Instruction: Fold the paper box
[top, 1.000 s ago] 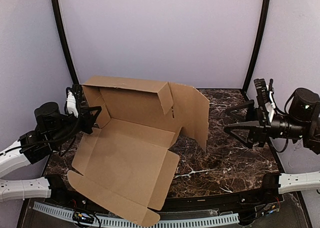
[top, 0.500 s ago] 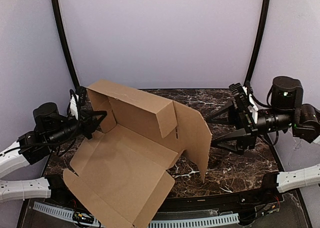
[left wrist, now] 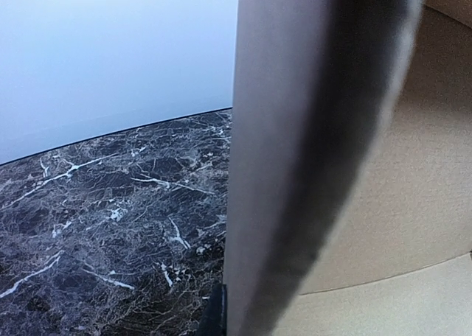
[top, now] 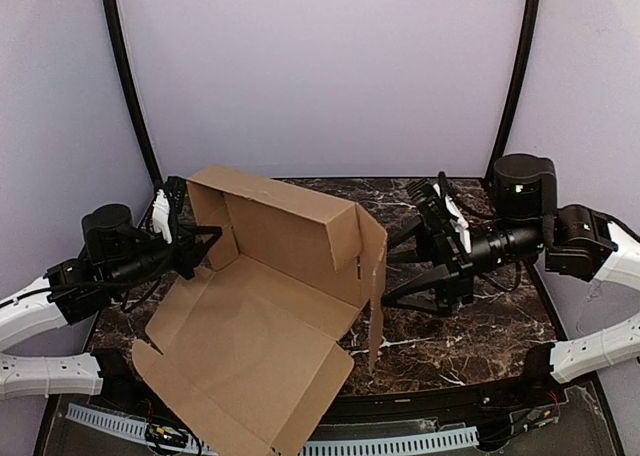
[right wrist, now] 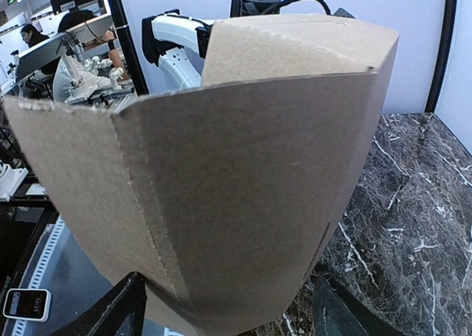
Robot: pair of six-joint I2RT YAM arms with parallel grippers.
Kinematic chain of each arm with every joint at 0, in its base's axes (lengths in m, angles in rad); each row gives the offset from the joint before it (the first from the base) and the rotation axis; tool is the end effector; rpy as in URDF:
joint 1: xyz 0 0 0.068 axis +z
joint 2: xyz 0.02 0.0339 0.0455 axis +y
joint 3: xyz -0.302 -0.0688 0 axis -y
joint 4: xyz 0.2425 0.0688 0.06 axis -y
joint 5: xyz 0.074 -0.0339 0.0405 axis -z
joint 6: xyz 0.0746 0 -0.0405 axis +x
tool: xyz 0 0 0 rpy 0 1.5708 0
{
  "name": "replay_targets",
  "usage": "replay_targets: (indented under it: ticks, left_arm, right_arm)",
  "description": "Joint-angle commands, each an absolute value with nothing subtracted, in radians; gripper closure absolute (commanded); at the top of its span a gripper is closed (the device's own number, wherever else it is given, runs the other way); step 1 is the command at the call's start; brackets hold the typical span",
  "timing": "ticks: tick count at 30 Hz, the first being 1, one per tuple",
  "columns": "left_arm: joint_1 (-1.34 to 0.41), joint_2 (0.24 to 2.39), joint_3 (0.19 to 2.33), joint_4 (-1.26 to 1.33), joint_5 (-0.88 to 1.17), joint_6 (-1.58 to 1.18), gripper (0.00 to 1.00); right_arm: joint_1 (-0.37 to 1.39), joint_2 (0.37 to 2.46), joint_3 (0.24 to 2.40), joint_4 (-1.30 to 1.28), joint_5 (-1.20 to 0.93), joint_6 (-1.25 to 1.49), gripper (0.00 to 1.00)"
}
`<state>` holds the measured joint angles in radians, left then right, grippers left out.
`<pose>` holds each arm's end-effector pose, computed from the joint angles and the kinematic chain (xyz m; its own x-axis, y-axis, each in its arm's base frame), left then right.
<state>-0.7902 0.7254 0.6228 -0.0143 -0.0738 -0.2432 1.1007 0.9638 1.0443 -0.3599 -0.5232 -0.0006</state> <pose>0.1368 -0.1303 0.3314 -0.2379 -0.1011 -0.9660 0.6179 0.7516 -0.2308 0.0655 0.2111 0.4026 -0.1243 -0.2458 -0.9613 -0.9899 -0.0360 0.1372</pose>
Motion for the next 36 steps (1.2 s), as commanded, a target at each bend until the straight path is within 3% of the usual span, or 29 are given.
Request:
replay_targets:
  ticks: [1, 18, 36]
  left_arm:
    - [-0.793, 0.75, 0.653, 0.036, -0.109, -0.288, 0.99]
    - [-0.793, 0.766, 0.642, 0.048, -0.152, -0.281, 0.99]
    - [-0.795, 0.801, 0.591, 0.076, -0.24, -0.347, 0.99]
  right_arm:
    - [1.144, 1.029, 1.04, -0.29, -0.43, 0.022, 0.26]
    - [1.199, 1.117, 1.084, -0.264, -0.05, 0.116, 0.31]
    - [1.209, 1.262, 1.076, -0.107, -0.089, 0.253, 0.29]
